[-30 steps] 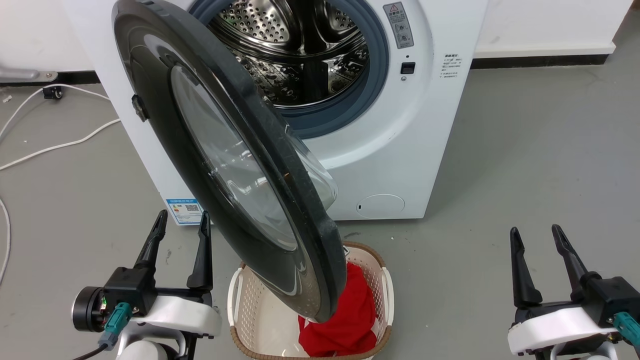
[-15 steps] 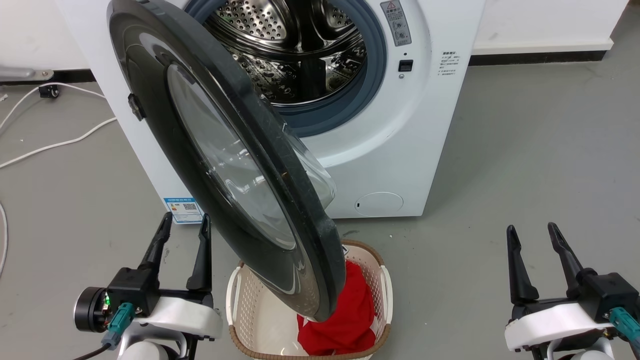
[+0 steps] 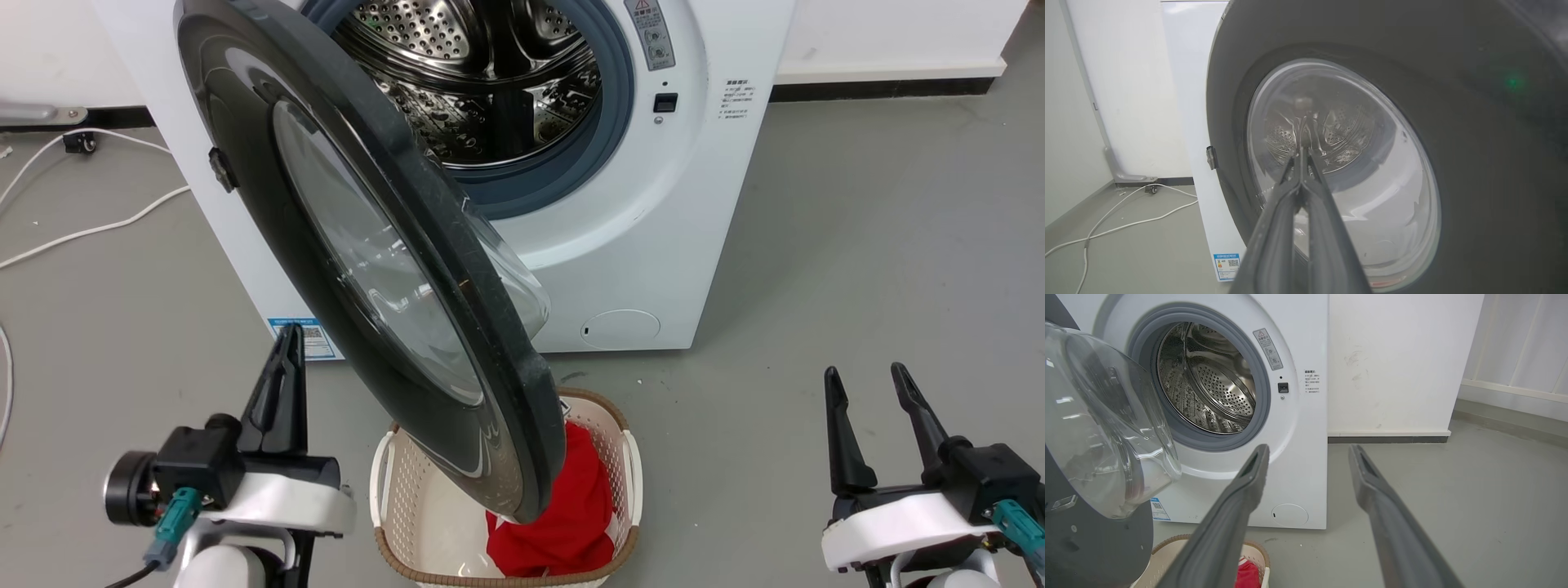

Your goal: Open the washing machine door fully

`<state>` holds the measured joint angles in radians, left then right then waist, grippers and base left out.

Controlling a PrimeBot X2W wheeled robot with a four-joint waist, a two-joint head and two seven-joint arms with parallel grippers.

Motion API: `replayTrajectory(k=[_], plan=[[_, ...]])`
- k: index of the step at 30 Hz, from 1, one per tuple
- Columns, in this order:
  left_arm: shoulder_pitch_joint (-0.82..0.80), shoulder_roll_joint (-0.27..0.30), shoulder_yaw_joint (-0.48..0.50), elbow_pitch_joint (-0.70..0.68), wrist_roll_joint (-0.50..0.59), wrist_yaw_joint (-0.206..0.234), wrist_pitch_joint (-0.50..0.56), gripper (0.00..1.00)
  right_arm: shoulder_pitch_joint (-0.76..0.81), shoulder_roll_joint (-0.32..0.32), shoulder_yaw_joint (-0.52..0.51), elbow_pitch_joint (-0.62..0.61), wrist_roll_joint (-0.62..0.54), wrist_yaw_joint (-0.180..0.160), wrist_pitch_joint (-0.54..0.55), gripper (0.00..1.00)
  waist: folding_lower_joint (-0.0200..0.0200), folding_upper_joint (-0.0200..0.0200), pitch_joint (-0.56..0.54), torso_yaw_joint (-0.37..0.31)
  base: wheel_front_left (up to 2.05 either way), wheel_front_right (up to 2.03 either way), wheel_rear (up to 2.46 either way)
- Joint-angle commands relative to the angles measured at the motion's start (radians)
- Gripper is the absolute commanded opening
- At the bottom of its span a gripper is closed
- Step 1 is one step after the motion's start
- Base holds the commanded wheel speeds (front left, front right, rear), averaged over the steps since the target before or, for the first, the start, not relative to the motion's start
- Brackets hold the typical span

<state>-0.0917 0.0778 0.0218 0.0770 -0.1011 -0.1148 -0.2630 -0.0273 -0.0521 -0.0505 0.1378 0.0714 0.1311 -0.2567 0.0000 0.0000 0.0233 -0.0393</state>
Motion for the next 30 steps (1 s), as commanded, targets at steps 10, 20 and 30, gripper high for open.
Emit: replayTrajectory(k=[10, 20, 30], plan=[[-0.062, -0.005, 0.007, -0.313, 0.041, 0.012, -0.003, 0.00, -0.022, 0.003, -0.003, 0.009, 0.002, -0.001, -0.007, 1.00, 0.0000, 0.0000, 0.007, 0.006, 0.00, 0.00, 0.00], [-0.139, -0.008, -0.029, -0.571, 0.047, 0.006, -0.002, 0.00, -0.028, 0.003, -0.004, 0.012, 0.000, -0.001, -0.008, 1.00, 0.0000, 0.0000, 0.011, 0.001, 0.00, 0.00, 0.00], [-0.102, 0.008, -0.300, -0.604, -0.048, -0.013, 0.068, 0.00, -0.014, 0.003, 0.000, 0.018, 0.002, -0.001, -0.008, 1.00, 0.0000, 0.0000, 0.000, -0.009, 0.00, 0.00, 0.00]])
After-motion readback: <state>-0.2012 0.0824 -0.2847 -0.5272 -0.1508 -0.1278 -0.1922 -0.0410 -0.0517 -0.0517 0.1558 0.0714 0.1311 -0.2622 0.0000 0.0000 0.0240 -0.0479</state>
